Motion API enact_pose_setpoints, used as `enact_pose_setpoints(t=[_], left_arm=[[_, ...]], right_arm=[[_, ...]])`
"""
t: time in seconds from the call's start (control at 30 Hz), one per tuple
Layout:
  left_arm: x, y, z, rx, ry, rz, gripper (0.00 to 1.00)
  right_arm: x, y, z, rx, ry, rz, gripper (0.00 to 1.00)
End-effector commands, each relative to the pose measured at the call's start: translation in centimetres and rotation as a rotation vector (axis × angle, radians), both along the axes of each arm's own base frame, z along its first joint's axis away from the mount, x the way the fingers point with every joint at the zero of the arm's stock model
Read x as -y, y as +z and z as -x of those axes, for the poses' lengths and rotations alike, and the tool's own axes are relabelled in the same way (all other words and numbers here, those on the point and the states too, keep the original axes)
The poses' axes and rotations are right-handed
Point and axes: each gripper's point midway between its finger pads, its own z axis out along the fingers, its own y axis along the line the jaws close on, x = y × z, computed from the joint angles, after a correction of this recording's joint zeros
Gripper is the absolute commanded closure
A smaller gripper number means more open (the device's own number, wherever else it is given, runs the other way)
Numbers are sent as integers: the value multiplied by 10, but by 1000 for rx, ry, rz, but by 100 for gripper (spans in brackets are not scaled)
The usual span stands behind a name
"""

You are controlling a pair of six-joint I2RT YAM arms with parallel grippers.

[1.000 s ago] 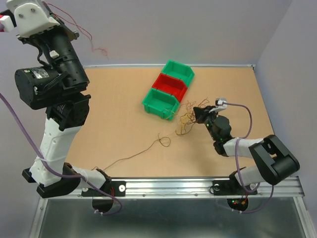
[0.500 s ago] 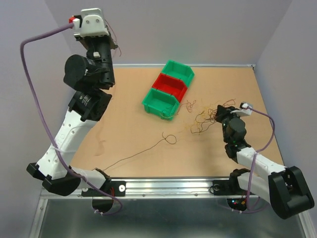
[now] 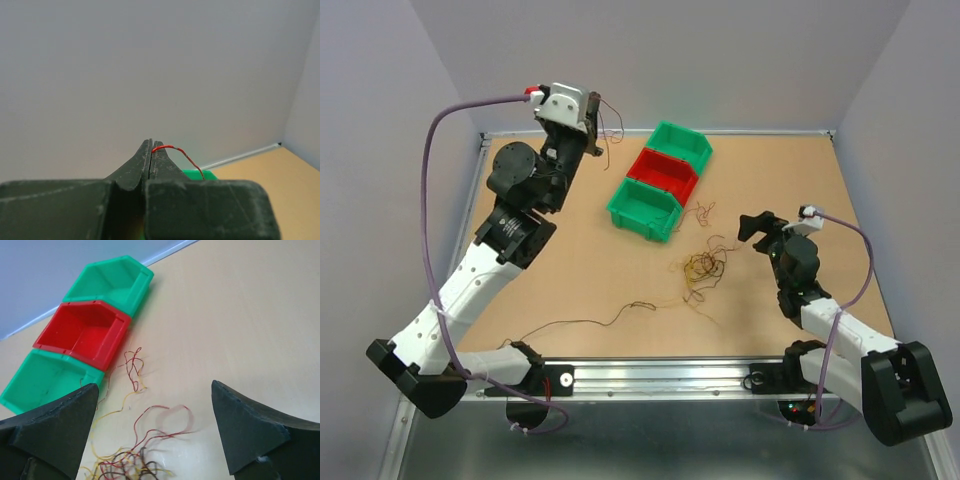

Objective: Untangle the cables

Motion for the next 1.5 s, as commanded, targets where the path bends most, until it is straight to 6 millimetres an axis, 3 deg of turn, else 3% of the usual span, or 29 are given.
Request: enact_pose_setpoints(t=[0.0, 0.1, 0.2, 0.47, 0.6, 0.7, 0.73, 0.77, 0.93, 1.03, 1.13, 1.27, 1.3, 1.47], left_arm=[[38, -25, -4, -14, -136, -23, 100], [53, -48, -21, -50, -134, -72, 100], [56, -56, -33, -67, -105, -86, 100], [38, -38, -28, -24, -38, -41, 100], [31, -24, -19, 2, -41, -22, 100], [29, -20, -14, 12, -54, -9, 100], [30, -20, -11, 15, -64, -6, 100], [32, -22, -11, 12, -73, -6, 100], [38, -22, -5, 32, -122, -4, 100], [39, -17, -9, 37, -110, -5, 100], [42, -11, -14, 38, -101, -26, 100], [33, 9, -17, 61, -51, -28, 100], [29, 21, -16, 82, -31, -23, 100], [13, 61, -10, 149, 29, 15, 100]], right_arm=[[-14, 15, 2, 50, 91, 7, 0], [-19, 16, 5, 64, 122, 9, 0], [-30, 17, 8, 79, 186, 14, 0], [-40, 18, 10, 99, 253, 25, 0], [-64, 27, 17, 143, 400, 45, 0], [-86, 36, 15, 160, 526, 57, 8], [-98, 25, 15, 126, 600, 62, 9], [-102, 35, 15, 152, 626, 64, 10], [-129, 27, -9, 124, 718, 66, 15], [-145, 18, -19, 100, 757, 76, 16], [-158, -11, -45, 17, 752, 65, 17], [-156, -41, -68, -70, 670, 67, 17], [-155, -51, -77, -93, 641, 87, 17], [-161, -87, -88, -203, 587, 165, 18]])
